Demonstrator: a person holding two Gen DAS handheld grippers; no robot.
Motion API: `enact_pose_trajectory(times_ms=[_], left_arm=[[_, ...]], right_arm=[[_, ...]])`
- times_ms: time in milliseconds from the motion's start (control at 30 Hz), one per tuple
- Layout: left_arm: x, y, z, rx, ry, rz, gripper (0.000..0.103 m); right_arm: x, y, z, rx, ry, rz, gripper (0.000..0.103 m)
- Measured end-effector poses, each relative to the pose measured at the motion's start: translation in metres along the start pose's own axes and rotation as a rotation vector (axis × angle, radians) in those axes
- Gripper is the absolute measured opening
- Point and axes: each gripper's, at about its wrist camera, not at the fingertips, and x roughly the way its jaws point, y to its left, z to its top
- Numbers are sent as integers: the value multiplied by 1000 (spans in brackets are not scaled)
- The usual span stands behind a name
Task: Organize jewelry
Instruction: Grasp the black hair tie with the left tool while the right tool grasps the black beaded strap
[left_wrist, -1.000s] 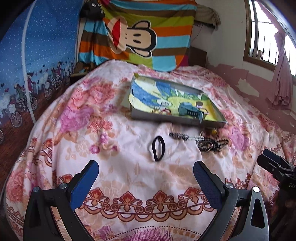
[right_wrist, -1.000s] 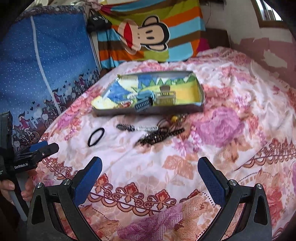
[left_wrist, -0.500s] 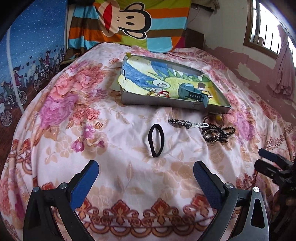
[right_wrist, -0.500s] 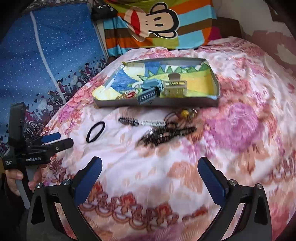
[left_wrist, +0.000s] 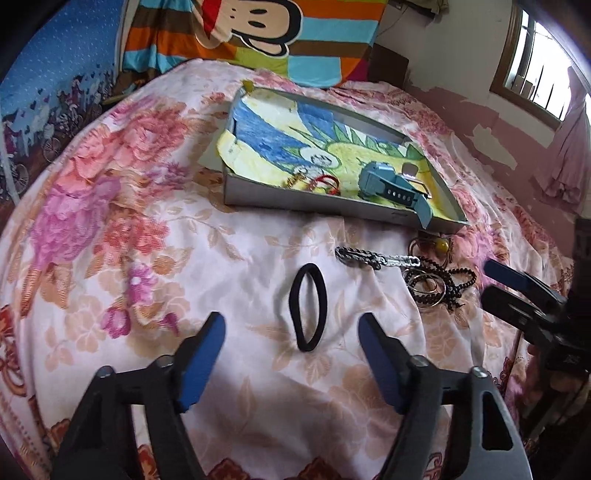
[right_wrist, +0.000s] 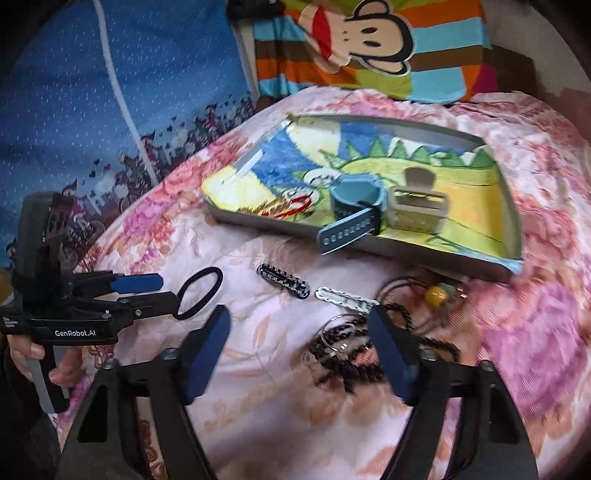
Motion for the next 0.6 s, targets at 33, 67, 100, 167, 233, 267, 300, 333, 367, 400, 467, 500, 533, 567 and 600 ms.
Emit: enact_pose_trajectory(times_ms=[33, 67, 100, 167, 233, 267, 300, 333, 367, 400, 467, 500, 533, 567, 600], left_arm=[[3, -1, 1, 6, 10, -2, 61], [5, -2, 1, 11, 15, -3, 59], [8, -3, 2, 15, 24, -4, 55], [14, -3, 3, 19, 49, -9, 47], [20, -1, 4, 10, 72, -19, 35], [23, 0, 5, 1, 86, -26, 32], [25, 1, 4, -4, 94, -29, 27], [27, 1, 5, -6, 99, -32, 22], [29, 1, 5, -5, 102, -33, 21], [30, 0, 5, -4, 104, -33, 18], [33, 0, 6, -1, 108, -31, 13], [35, 0, 7, -3, 112, -30, 10], [37, 1, 7, -8, 117, -30, 8], [38, 3, 9, -16, 118, -32, 8], [39, 4, 10, -22, 118, -35, 7]], right_arm=[[4, 1, 1, -7, 9, 4, 55], [9, 2, 3, -17, 18, 4, 52], [13, 3, 4, -25, 24, 4, 51], [23, 6, 8, -48, 41, 2, 44], [33, 7, 11, -68, 57, -3, 42], [38, 8, 11, -75, 65, -8, 42], [43, 8, 12, -79, 75, -11, 42], [47, 8, 13, -81, 81, -15, 42], [51, 8, 14, -84, 88, -16, 42], [54, 7, 15, -86, 94, -16, 42], [60, 8, 16, -94, 106, -13, 42], [64, 9, 17, -100, 111, -13, 42], [66, 10, 18, -107, 113, -11, 42], [68, 12, 18, -116, 112, -12, 41], [69, 14, 18, -127, 115, -9, 38]])
